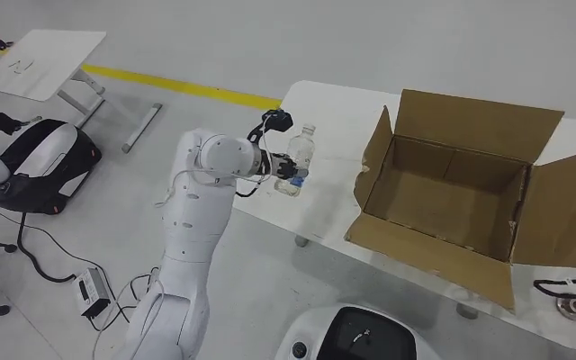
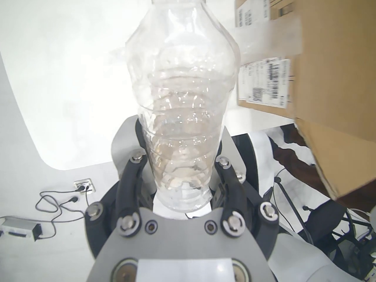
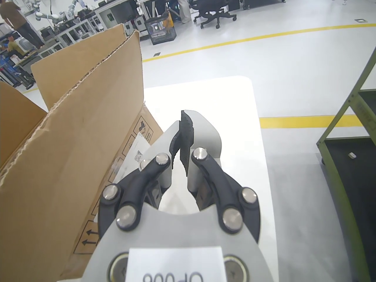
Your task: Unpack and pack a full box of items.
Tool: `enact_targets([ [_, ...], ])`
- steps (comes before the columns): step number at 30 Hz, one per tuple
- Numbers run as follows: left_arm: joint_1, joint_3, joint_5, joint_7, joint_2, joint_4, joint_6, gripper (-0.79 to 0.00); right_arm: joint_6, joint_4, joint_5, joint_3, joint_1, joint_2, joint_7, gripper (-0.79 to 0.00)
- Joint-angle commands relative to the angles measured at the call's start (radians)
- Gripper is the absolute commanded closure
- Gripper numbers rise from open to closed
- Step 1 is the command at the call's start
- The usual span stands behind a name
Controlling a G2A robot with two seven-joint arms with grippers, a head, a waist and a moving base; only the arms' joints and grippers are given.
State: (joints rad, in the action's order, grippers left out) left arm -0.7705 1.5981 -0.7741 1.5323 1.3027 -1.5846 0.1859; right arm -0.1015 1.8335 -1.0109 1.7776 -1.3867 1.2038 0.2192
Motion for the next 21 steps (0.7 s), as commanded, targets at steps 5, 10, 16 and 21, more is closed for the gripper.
enact_targets([
  [5, -0.010, 0.029, 0.261, 0.004, -0.030, -0.097, 0.002, 0.000, 0.002, 0.027, 0.024, 0.030, -0.015, -0.002, 0.007, 0.000],
  [10, -0.013, 0.032, 0.324, 0.004, -0.042, -0.107, -0.002, 0.000, 0.010, 0.024, 0.044, 0.048, -0.017, -0.004, 0.021, 0.000],
  [16, -0.013, 0.032, 0.324, 0.004, -0.042, -0.107, -0.002, 0.000, 0.052, -0.035, 0.075, 0.006, 0.061, -0.003, 0.059, 0.000],
  [21, -0.013, 0.032, 0.324, 0.004, -0.042, -0.107, -0.002, 0.000, 0.046, -0.075, 0.060, -0.052, 0.118, -0.001, 0.063, 0.000],
])
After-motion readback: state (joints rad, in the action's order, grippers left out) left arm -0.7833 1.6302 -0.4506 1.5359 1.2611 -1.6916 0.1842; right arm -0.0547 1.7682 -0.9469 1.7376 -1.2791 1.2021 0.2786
